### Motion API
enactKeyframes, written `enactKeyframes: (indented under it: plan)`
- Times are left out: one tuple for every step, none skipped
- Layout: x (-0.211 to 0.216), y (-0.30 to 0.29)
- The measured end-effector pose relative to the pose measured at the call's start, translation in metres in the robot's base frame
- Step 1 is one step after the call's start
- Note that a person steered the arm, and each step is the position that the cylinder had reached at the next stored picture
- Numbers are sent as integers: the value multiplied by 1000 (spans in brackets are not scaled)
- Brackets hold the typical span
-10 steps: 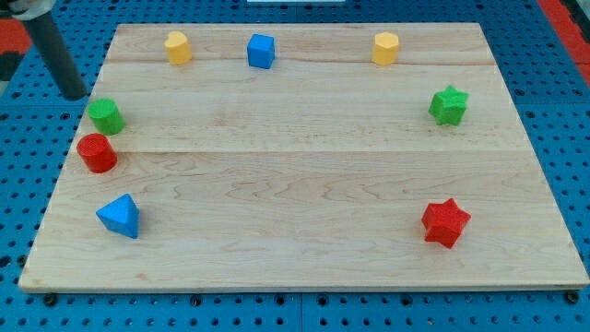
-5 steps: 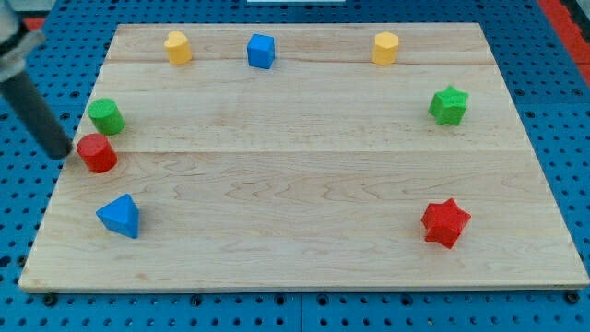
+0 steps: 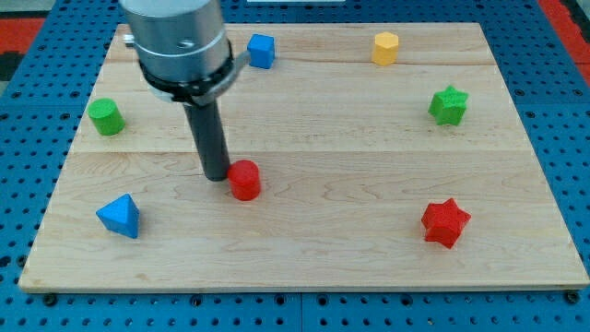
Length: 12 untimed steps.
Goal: Place the red circle towards the bottom center
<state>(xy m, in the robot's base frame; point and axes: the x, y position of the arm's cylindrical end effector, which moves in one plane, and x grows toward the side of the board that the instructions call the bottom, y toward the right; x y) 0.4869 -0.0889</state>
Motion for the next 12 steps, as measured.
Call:
enactKeyframes:
  plan:
    - [-7, -8]
    - [-12, -5]
    - [-12, 13]
    - [-14, 25]
    - [8, 35]
    - [18, 50]
    - [31, 48]
    - [68, 46]
    - [60, 4]
    - [28, -19]
    - [-6, -18]
    - [-6, -18]
